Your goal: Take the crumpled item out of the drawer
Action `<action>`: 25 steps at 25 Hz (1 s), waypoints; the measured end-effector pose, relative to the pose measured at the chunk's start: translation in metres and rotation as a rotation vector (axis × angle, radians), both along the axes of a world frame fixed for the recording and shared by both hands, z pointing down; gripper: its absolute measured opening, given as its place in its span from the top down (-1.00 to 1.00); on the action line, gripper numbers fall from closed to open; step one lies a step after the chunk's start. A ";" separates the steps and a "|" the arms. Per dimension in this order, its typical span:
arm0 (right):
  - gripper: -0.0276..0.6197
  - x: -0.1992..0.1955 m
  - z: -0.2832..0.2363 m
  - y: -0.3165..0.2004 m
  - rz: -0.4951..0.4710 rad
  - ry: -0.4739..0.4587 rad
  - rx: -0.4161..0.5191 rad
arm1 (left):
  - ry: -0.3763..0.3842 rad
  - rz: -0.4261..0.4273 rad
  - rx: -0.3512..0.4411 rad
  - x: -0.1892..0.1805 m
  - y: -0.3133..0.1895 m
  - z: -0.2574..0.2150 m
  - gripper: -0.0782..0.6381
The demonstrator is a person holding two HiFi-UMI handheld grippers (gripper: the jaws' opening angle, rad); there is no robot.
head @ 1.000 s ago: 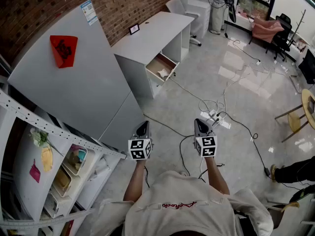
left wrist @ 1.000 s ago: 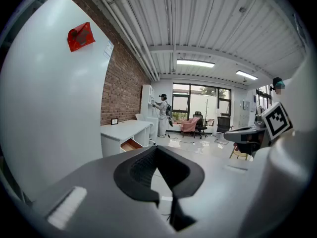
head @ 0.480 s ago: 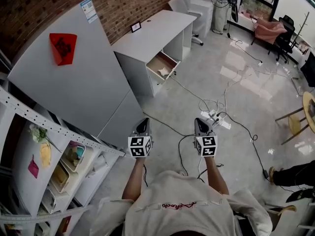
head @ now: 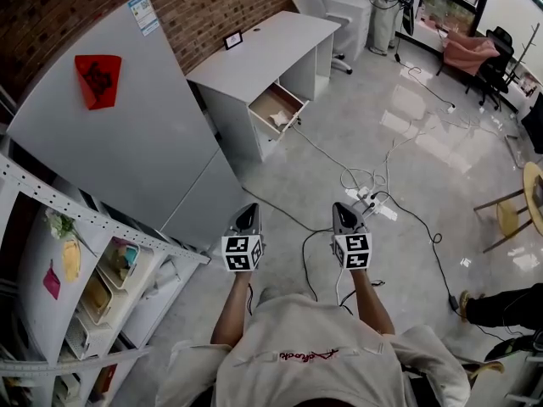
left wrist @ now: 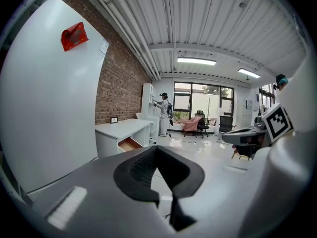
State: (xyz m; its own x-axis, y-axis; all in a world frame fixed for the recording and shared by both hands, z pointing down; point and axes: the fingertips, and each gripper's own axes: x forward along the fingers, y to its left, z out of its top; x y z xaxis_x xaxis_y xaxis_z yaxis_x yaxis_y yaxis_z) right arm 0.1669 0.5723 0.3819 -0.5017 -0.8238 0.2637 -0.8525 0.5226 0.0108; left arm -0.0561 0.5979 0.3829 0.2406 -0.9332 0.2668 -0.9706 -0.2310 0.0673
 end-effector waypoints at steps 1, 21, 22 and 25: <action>0.88 0.002 0.003 0.000 -0.003 0.002 -0.005 | -0.002 0.000 -0.003 0.003 0.000 0.002 0.76; 0.88 -0.017 0.025 -0.114 0.014 0.032 -0.035 | 0.014 0.050 -0.026 -0.004 -0.120 0.026 0.76; 0.88 -0.021 0.023 -0.125 0.017 0.033 -0.034 | 0.016 0.055 -0.024 -0.008 -0.132 0.024 0.76; 0.88 -0.038 0.017 -0.161 0.020 0.040 -0.030 | 0.023 0.066 -0.017 -0.022 -0.170 0.018 0.76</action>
State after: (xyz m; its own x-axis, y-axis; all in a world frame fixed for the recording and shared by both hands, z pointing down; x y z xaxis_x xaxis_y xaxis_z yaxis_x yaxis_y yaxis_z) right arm 0.1287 0.4113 0.3991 -0.4737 -0.8252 0.3077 -0.8620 0.5060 0.0298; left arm -0.0777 0.4282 0.4012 0.3079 -0.9104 0.2764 -0.9514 -0.2933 0.0937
